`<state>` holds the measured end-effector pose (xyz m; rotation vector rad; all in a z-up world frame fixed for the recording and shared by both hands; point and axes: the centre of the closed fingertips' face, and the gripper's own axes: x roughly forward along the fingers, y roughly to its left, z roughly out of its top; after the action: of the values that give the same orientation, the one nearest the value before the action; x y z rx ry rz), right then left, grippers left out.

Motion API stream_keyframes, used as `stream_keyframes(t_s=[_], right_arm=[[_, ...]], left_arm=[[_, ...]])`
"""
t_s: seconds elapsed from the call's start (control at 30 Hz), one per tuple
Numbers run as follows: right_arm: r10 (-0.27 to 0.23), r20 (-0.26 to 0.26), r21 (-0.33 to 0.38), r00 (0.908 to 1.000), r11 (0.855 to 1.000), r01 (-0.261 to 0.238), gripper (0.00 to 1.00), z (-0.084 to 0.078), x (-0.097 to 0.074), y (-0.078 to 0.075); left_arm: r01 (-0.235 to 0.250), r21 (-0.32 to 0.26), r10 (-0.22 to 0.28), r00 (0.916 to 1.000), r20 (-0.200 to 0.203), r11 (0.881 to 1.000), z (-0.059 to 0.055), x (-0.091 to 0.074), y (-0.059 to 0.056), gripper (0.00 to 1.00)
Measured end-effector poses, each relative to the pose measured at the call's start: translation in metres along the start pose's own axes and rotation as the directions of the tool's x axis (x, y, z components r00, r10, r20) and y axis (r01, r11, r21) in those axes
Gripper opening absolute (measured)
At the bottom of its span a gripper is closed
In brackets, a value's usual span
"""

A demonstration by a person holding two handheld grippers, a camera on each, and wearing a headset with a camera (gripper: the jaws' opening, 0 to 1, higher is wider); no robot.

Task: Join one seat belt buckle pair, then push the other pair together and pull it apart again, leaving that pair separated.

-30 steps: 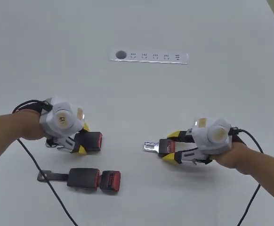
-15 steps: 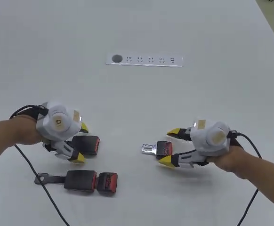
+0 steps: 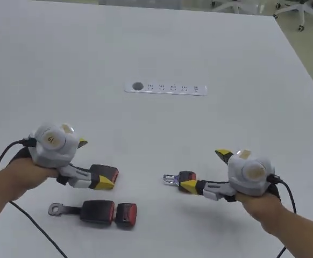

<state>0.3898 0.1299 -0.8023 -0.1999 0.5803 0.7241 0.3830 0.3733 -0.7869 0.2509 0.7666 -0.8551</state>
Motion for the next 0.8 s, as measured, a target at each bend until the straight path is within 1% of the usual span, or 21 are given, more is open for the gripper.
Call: stream_keyframes(t_s=[0.03, 0.07, 0.1, 0.13, 0.2, 0.23, 0.27, 0.33, 0.4, 0.43, 0.53, 0.6, 0.67, 0.7, 0.73, 0.8], right_arm=[[-0.006, 0.004, 0.002, 1.0, 1.0, 0.006, 0.9, 0.001, -0.001, 0.0], [-0.018, 0.011, 0.022, 0.9998, 1.0, 0.018, 0.92, 0.001, -0.004, 0.002], [-0.019, 0.012, 0.037, 0.9997, 0.999, 0.019, 0.94, 0.0, -0.006, 0.005], [-0.023, 0.01, 0.037, 0.9997, 0.999, 0.023, 0.95, 0.0, -0.008, 0.007], [-0.046, 0.019, 0.032, 0.9988, 0.998, 0.045, 0.95, 0.001, -0.013, 0.01], [-0.05, 0.024, 0.035, 0.9985, 0.998, 0.049, 0.95, 0.002, -0.015, 0.011], [-0.056, 0.032, 0.039, 0.9979, 0.998, 0.055, 0.95, 0.005, -0.019, 0.014], [-0.067, 0.049, 0.041, 0.9966, 0.997, 0.065, 0.95, 0.008, -0.024, 0.017], [-0.077, 0.057, 0.046, 0.9954, 0.996, 0.075, 0.96, 0.009, -0.029, 0.02], [-0.088, 0.06, 0.045, 0.9944, 0.995, 0.085, 0.96, 0.008, -0.032, 0.022], [-0.091, 0.062, 0.046, 0.9939, 0.995, 0.088, 0.97, 0.006, -0.038, 0.03], [-0.101, 0.063, 0.039, 0.9929, 0.994, 0.099, 0.98, 0.004, -0.043, 0.034], [-0.108, 0.074, 0.045, 0.9914, 0.993, 0.105, 1.0, 0.004, -0.048, 0.036], [-0.108, 0.077, 0.045, 0.9912, 0.993, 0.105, 1.0, 0.004, -0.05, 0.037], [-0.11, 0.077, 0.04, 0.9909, 0.993, 0.108, 1.0, 0.003, -0.052, 0.04], [-0.109, 0.079, 0.029, 0.9909, 0.994, 0.107, 1.0, 0.002, -0.056, 0.044]], left_arm=[[-0.012, -0.026, 0.012, 0.9999, 0.008, 1.0, 0.0, -0.004, -0.001, 0.94], [-0.024, -0.051, 0.026, 0.9989, 0.04, 0.998, 0.002, -0.01, -0.003, 0.95], [-0.026, -0.056, 0.029, 0.9981, 0.054, 0.998, 0.004, -0.012, -0.004, 0.97], [-0.039, -0.067, 0.044, 0.996, 0.077, 0.997, 0.004, -0.018, -0.005, 0.98], [-0.06, -0.08, 0.065, 0.9954, 0.07, 0.995, -0.003, -0.028, -0.008, 1.0], [-0.062, -0.082, 0.067, 0.9955, 0.067, 0.995, -0.005, -0.031, -0.01, 1.0], [-0.074, -0.086, 0.08, 0.9945, 0.069, 0.994, -0.008, -0.036, -0.012, 1.0], [-0.1, -0.091, 0.108, 0.9905, 0.085, 0.991, -0.01, -0.044, -0.013, 1.0], [-0.108, -0.109, 0.119, 0.9885, 0.093, 0.988, -0.012, -0.05, -0.016, 1.0], [-0.11, -0.108, 0.121, 0.988, 0.096, 0.988, -0.014, -0.054, -0.018, 1.0], [-0.119, -0.099, 0.129, 0.9864, 0.102, 0.988, -0.018, -0.062, -0.024, 1.0], [-0.137, -0.089, 0.146, 0.9842, 0.1, 0.987, -0.021, -0.069, -0.025, 1.0], [-0.151, -0.09, 0.161, 0.9805, 0.113, 0.984, -0.023, -0.076, -0.025, 1.0], [-0.156, -0.097, 0.168, 0.9776, 0.127, 0.983, -0.023, -0.079, -0.025, 1.0], [-0.16, -0.109, 0.175, 0.975, 0.137, 0.981, -0.025, -0.083, -0.024, 1.0], [-0.17, -0.115, 0.185, 0.9733, 0.136, 0.979, -0.033, -0.089, -0.025, 1.0]])
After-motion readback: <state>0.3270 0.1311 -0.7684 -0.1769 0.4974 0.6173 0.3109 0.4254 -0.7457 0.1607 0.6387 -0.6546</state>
